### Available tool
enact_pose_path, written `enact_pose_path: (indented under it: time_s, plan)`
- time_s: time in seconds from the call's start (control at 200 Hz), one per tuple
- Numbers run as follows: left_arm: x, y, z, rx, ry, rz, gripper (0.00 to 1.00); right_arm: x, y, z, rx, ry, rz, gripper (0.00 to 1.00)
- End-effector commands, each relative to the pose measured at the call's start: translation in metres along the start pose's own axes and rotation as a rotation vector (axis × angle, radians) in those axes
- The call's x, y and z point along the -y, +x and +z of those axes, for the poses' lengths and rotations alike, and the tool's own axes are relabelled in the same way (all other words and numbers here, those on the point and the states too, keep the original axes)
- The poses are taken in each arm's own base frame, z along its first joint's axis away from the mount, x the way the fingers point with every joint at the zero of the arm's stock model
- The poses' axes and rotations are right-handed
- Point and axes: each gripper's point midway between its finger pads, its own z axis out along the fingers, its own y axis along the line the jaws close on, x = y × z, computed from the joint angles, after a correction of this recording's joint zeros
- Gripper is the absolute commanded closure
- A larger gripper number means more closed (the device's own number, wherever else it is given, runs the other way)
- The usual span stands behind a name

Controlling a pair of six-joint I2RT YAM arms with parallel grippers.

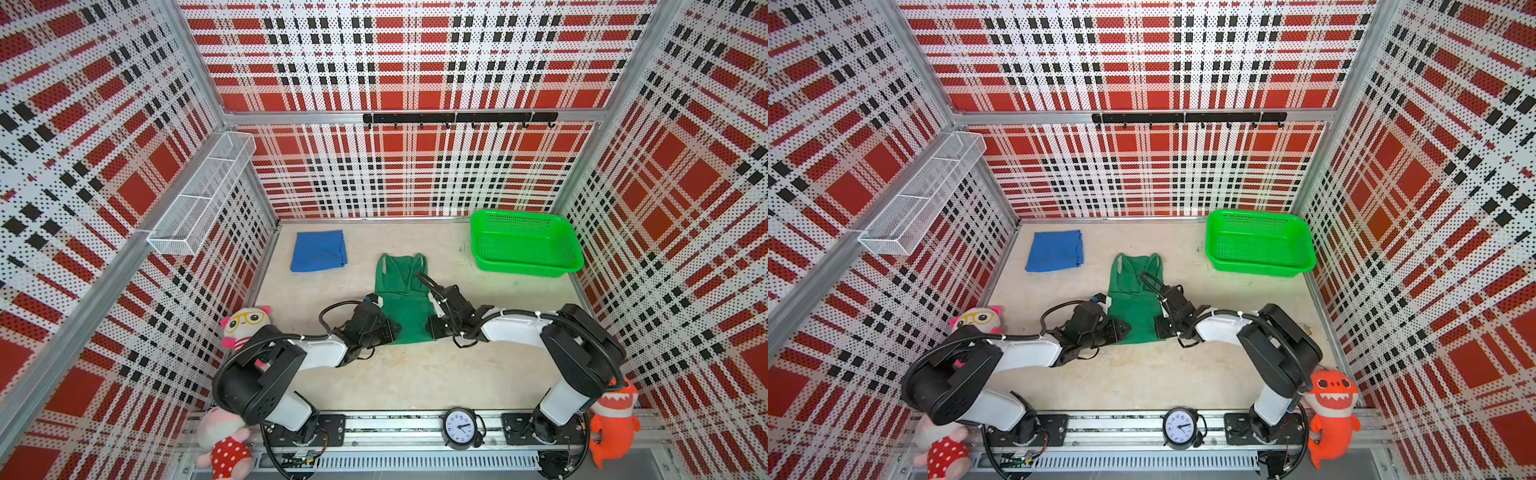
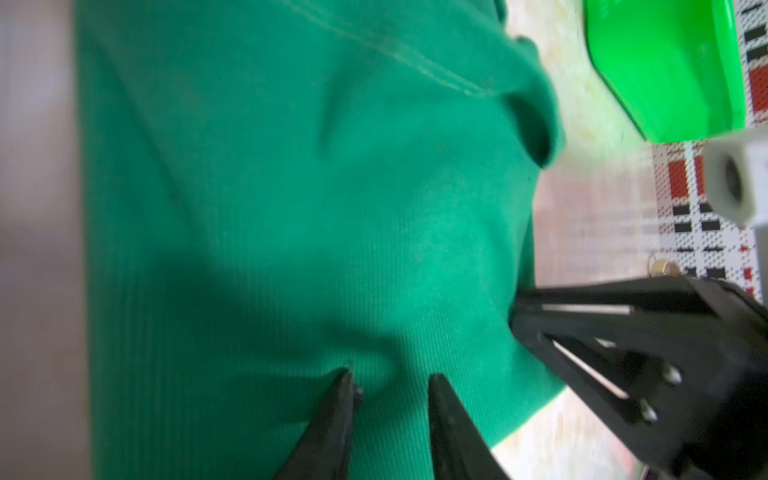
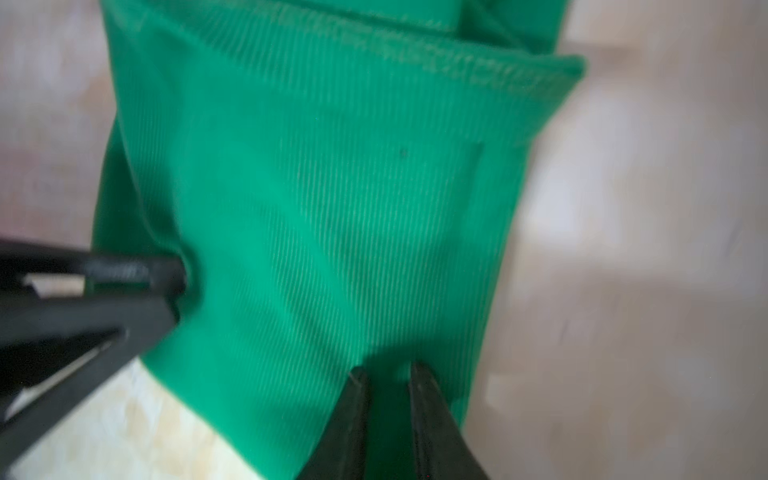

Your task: Fold and stack the tank tops

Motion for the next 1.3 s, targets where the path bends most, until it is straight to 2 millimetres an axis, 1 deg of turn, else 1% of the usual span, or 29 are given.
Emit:
enact_pose_path:
  time_s: [0.0, 0.04, 0.085, 0.11, 0.135, 0.175, 0.241, 0.286, 0.336, 0.416, 0.481, 0.561, 0.631, 0.707, 0.757, 0.827, 0.892, 1.007, 1.143, 1.218, 1.293]
  plan:
    - [-0.068, 0.069, -0.023, -0.233, -0.274, -0.07, 0.65, 0.007, 0.045, -0.017, -0.11, 0.047, 0.084, 0.76]
    - [-0.055, 0.055, -0.026, -0.197, -0.255, -0.057, 0.65, 0.005, 0.038, -0.025, -0.084, 0.044, 0.088, 0.75]
    - [-0.039, 0.039, -0.027, -0.166, -0.227, -0.045, 0.65, 0.003, 0.024, -0.034, -0.044, 0.045, 0.069, 0.75]
    - [-0.026, 0.029, -0.027, -0.147, -0.205, -0.036, 0.65, 0.002, 0.016, -0.039, -0.026, 0.051, 0.054, 0.75]
    - [-0.015, 0.022, -0.027, -0.135, -0.186, -0.027, 0.65, 0.003, 0.007, -0.042, -0.009, 0.063, 0.036, 0.75]
    - [0.001, 0.016, -0.026, -0.127, -0.163, -0.01, 0.65, 0.006, -0.005, -0.047, 0.013, 0.096, -0.003, 0.75]
    - [0.019, 0.018, -0.022, -0.135, -0.14, 0.005, 0.65, 0.014, -0.017, -0.052, 0.024, 0.147, -0.096, 0.74]
    - [0.026, 0.026, -0.018, -0.15, -0.125, 0.009, 0.65, 0.022, -0.023, -0.053, 0.031, 0.179, -0.145, 0.73]
    - [0.03, 0.037, -0.012, -0.169, -0.104, -0.002, 0.65, 0.026, -0.029, -0.052, 0.045, 0.198, -0.207, 0.7]
    - [0.029, 0.052, -0.002, -0.195, -0.083, -0.03, 0.65, 0.028, -0.036, -0.045, 0.057, 0.201, -0.281, 0.62]
    - [0.031, 0.059, 0.005, -0.202, -0.07, -0.037, 0.65, 0.027, -0.043, -0.038, 0.067, 0.21, -0.318, 0.55]
    - [0.033, 0.062, 0.013, -0.208, -0.066, -0.036, 0.65, 0.027, -0.053, -0.027, 0.083, 0.218, -0.35, 0.51]
    - [0.028, 0.065, 0.018, -0.218, -0.079, -0.034, 0.65, 0.024, -0.061, -0.018, 0.092, 0.214, -0.37, 0.5]
    - [0.023, 0.068, 0.021, -0.231, -0.093, -0.029, 0.65, 0.019, -0.067, -0.009, 0.096, 0.195, -0.383, 0.49]
    - [0.019, 0.071, 0.022, -0.242, -0.104, -0.027, 0.65, 0.018, -0.069, -0.003, 0.098, 0.194, -0.389, 0.49]
    - [0.013, 0.076, 0.022, -0.259, -0.115, -0.025, 0.65, 0.024, -0.077, 0.005, 0.111, 0.232, -0.397, 0.5]
    - [0.009, 0.081, 0.021, -0.274, -0.124, -0.02, 0.65, 0.033, -0.091, 0.008, 0.136, 0.277, -0.388, 0.53]
    - [-0.001, 0.089, 0.018, -0.304, -0.15, -0.009, 0.66, 0.041, -0.123, 0.009, 0.208, 0.3, -0.355, 0.57]
    - [-0.013, 0.098, 0.013, -0.328, -0.174, -0.004, 0.67, 0.046, -0.155, 0.008, 0.263, 0.316, -0.347, 0.6]
    - [-0.02, 0.102, 0.011, -0.34, -0.187, -0.005, 0.67, 0.049, -0.17, 0.007, 0.283, 0.323, -0.338, 0.6]
    - [-0.021, 0.101, 0.009, -0.336, -0.187, -0.008, 0.68, 0.055, -0.181, 0.01, 0.288, 0.33, -0.332, 0.61]
